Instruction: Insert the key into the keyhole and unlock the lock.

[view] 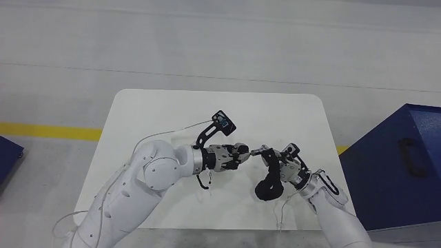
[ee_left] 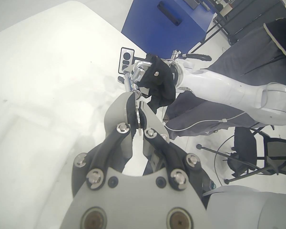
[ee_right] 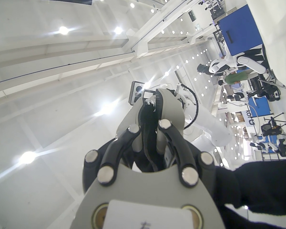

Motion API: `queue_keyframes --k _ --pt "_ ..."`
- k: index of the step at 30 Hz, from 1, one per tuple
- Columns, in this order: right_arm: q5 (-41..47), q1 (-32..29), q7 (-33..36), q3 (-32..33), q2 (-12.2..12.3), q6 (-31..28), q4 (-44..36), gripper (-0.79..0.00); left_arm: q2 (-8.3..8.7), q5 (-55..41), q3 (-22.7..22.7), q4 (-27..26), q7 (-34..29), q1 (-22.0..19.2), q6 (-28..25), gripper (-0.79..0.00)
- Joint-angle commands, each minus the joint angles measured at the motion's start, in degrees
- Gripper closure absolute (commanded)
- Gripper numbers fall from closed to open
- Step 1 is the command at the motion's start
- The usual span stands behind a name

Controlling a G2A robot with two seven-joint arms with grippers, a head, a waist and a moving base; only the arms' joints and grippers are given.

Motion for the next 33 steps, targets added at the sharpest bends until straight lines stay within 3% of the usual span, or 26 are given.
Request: queue_keyframes --k 1,13,33 --pt "-0.03 0.05 0.03 -0.01 0.02 0.51 0.09 0.0 0.01 1.94 0.08 -0.15 0.4 -0.31 -0.82 0.0" --pt "0.81 0.71 0.63 -0.01 0.06 3.77 0.85 0.0 -0.12 10.14 1.02 0.33 1.95 -1.77 -4.67 0.0" --pt "1.8 1.06 0.55 0.04 0.17 7.94 1.5 0.0 -0.47 13.15 1.35 1.14 3.07 -2.69 -7.27 0.0"
